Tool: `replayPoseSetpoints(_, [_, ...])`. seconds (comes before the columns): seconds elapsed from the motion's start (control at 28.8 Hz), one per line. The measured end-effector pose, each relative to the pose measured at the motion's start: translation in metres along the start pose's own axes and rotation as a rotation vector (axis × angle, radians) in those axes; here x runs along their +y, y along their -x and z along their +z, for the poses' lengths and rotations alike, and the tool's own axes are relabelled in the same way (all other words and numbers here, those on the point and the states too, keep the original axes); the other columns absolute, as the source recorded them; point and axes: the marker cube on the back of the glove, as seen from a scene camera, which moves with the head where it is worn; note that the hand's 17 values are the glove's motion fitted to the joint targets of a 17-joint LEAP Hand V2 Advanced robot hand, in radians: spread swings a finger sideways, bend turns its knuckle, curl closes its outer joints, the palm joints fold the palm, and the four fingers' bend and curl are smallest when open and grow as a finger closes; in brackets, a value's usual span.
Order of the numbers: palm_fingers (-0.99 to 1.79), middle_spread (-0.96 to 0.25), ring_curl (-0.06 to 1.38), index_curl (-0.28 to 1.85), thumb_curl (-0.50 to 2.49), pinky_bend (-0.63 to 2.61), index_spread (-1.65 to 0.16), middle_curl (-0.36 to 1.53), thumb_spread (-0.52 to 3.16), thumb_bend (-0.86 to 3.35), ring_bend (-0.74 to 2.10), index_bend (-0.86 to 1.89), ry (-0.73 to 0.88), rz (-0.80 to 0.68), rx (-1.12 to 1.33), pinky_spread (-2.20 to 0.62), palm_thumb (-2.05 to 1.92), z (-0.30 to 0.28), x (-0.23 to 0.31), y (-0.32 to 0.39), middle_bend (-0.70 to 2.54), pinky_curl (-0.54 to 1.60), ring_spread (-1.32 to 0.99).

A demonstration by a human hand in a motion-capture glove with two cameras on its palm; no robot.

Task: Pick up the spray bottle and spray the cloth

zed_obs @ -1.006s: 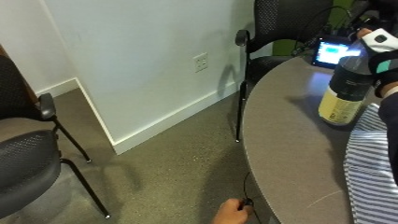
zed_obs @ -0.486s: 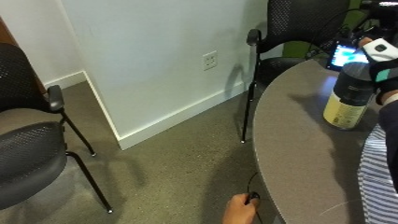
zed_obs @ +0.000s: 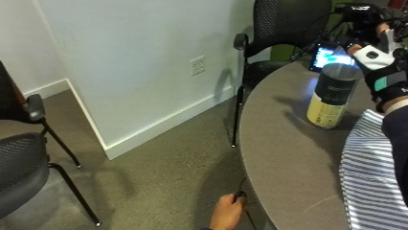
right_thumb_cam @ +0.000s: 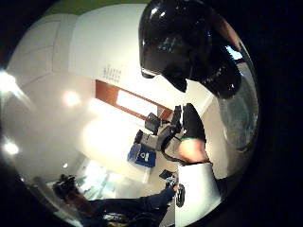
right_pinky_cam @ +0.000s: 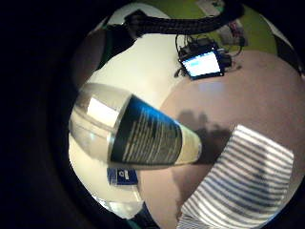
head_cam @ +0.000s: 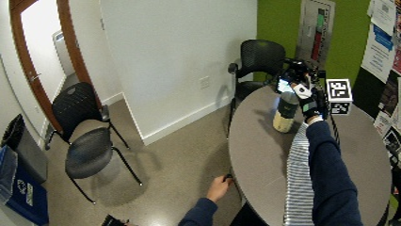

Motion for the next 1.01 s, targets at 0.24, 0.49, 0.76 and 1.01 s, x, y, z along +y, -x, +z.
replayPoseSetpoints(0.24, [0.67,-0.12,0.34,0.43,0.58,0.20,-0.35,0.40,0.94,-0.05,0.28,0.18,0.095,-0.019,0.007,0.18,0.80,-0.013,0.017,0.015,0.26,0.32,-0.16])
replayPoseSetpoints(0.49, [0.85,-0.08,0.32,0.44,0.56,0.15,-0.31,0.39,1.00,-0.04,0.26,0.21,0.146,-0.160,0.140,0.23,0.72,-0.083,0.075,0.049,0.25,0.29,-0.11])
replayPoseSetpoints(0.76, [0.91,-0.05,0.34,0.45,0.55,0.12,-0.28,0.40,1.05,-0.03,0.28,0.20,0.221,-0.263,0.555,0.24,0.67,-0.155,0.163,0.019,0.26,0.26,-0.08])
replayPoseSetpoints(1.01, [0.92,-0.05,0.35,0.46,0.55,0.12,-0.27,0.40,1.08,-0.02,0.29,0.20,0.221,-0.042,0.750,0.24,0.65,-0.185,0.217,-0.026,0.25,0.24,-0.07])
